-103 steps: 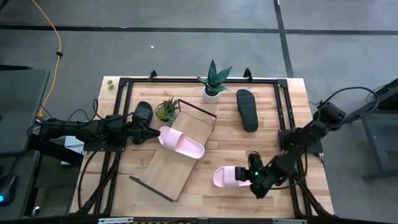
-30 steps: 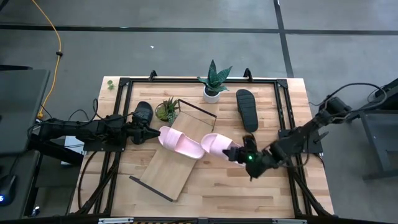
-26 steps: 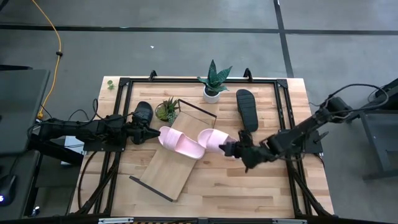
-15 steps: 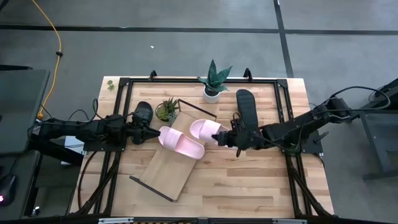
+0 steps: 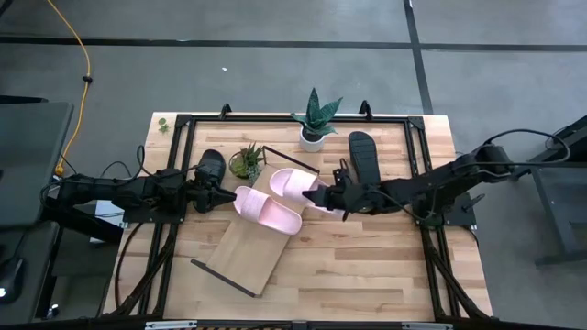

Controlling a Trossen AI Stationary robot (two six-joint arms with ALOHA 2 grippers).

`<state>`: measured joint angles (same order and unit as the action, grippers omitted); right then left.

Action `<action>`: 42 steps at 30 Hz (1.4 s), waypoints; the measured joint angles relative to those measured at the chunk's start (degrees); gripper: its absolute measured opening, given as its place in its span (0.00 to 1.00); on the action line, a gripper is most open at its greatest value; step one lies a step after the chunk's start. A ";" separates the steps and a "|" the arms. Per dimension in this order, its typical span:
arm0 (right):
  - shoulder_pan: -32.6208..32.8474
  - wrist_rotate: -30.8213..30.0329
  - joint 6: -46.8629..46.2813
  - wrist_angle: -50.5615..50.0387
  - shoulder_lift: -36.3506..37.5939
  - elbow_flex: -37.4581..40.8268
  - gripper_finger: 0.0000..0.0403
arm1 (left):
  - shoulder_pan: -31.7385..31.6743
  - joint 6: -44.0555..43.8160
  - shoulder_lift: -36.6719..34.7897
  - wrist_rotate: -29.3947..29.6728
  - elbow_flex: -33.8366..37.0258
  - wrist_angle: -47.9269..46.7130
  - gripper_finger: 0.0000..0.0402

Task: Pick and place slides into the shelf
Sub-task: Put the pink slide on the shelf

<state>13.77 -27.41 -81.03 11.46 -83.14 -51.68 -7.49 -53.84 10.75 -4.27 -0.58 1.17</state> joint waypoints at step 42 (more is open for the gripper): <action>-9.87 6.35 1.40 23.71 -21.94 -4.56 0.00 | 0.01 0.02 -0.01 -0.90 0.01 0.26 0.32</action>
<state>3.90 -21.07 -79.64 35.17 -105.08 -56.24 -7.47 -53.82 10.75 -5.17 -0.57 1.43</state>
